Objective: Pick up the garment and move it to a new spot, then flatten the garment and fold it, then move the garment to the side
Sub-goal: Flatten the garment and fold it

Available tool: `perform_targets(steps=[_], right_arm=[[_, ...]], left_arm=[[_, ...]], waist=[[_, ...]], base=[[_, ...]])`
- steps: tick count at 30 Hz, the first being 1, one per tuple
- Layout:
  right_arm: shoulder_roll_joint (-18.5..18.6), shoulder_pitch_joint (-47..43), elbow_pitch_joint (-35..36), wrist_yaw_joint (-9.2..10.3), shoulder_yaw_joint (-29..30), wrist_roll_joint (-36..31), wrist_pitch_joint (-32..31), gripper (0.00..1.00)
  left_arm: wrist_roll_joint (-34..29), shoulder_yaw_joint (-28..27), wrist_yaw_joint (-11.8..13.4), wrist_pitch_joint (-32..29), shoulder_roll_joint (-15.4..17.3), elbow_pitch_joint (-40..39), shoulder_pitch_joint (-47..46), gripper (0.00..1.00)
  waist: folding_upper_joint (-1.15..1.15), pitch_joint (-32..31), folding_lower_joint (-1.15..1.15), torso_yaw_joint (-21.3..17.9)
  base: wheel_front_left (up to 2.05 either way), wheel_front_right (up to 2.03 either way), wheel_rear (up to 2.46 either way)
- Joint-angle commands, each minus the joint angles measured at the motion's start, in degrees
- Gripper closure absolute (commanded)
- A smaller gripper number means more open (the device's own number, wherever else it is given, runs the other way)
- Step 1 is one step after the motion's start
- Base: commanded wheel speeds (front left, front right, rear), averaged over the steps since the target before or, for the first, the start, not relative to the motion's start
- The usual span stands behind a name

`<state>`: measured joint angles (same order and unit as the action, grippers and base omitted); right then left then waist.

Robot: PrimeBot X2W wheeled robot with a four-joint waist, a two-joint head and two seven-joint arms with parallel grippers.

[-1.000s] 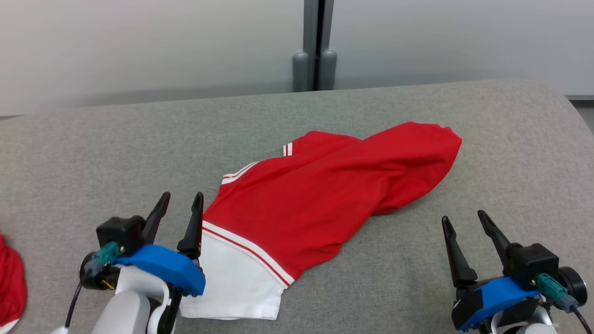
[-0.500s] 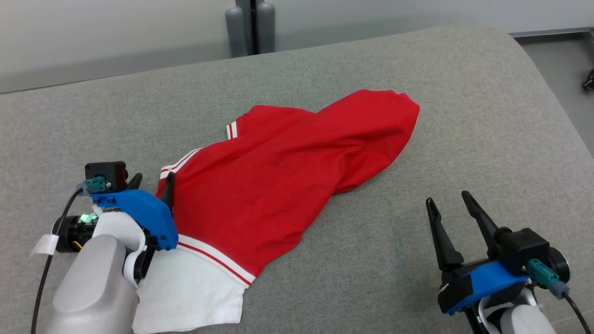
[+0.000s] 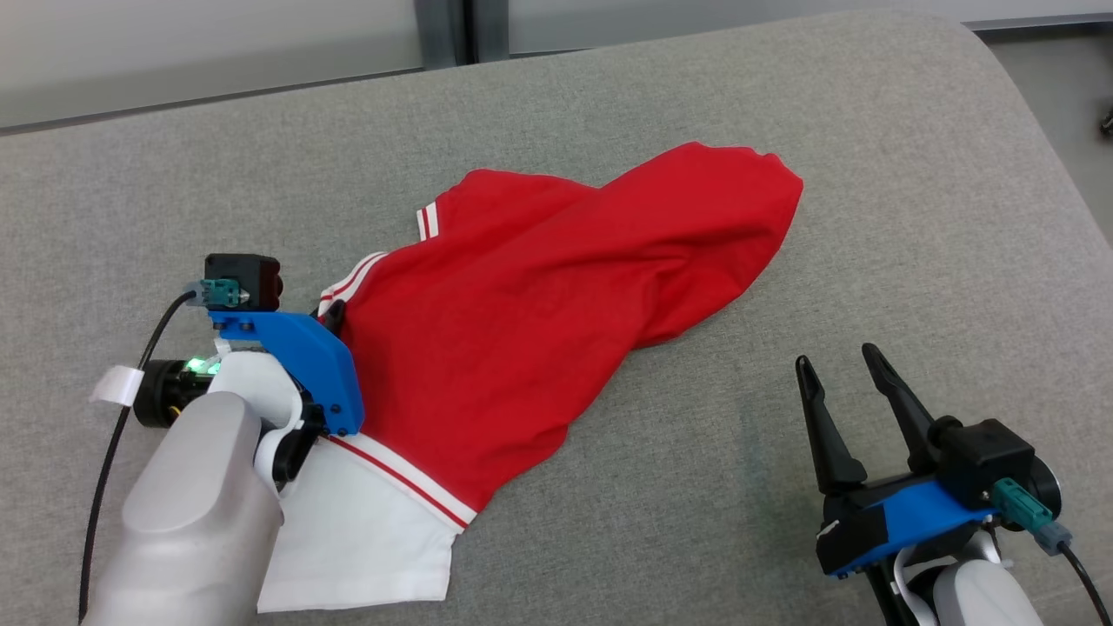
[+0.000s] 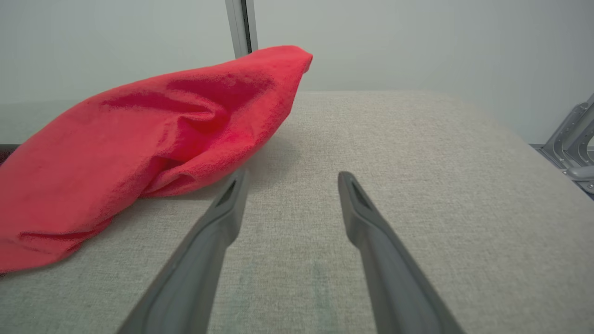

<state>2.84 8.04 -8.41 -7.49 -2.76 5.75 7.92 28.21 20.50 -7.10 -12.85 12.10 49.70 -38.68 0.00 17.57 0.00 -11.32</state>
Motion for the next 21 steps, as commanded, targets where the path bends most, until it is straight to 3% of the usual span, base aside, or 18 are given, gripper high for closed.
perform_targets(steps=[1,8,12,14,15,16,21], right_arm=[[0.1,0.91,-0.07,-0.01,0.25,0.28,0.31,0.0],[0.11,1.11,-0.04,-0.01,0.41,0.31,0.47,0.0],[0.09,1.38,-0.37,-0.01,0.24,0.33,0.41,0.0],[0.11,1.51,-0.36,-0.01,0.35,0.29,0.38,0.0],[0.09,1.57,-0.4,-0.01,0.4,0.27,0.4,0.0],[0.09,1.55,-0.45,-0.02,0.48,0.25,0.38,0.0],[0.09,0.73,-0.34,-0.01,1.04,0.02,0.04,0.0]], left_arm=[[0.14,0.0,-0.32,0.67,-0.17,0.51,0.48,1.0],[0.15,-5.23,5.43,17.08,3.01,-0.89,-1.52,1.0],[0.78,-7.55,8.73,22.04,3.23,0.69,-0.49,1.0],[1.03,-8.1,9.07,23.59,3.53,1.74,-0.44,1.0],[0.85,-7.58,8.0,24.07,3.21,2.07,-0.38,0.82],[0.92,-7.41,7.36,24.66,2.82,2.39,-0.25,0.0],[1.17,-7.96,4.83,27.69,1.38,0.36,1.9,0.0]], waist=[[0.0,0.24,0.0,0.28],[0.0,0.8,0.0,1.39],[0.0,0.66,0.0,1.98],[0.0,0.59,0.0,2.27],[0.0,0.5,0.0,2.47],[0.0,0.34,0.0,2.71],[0.0,-0.97,0.0,4.29]], base=[[0.0,0.0,0.0],[0.0,0.0,0.0],[0.0,0.0,0.0],[0.0,0.0,0.0],[0.0,0.0,0.0],[0.0,0.0,0.0],[0.0,0.0,0.0]])
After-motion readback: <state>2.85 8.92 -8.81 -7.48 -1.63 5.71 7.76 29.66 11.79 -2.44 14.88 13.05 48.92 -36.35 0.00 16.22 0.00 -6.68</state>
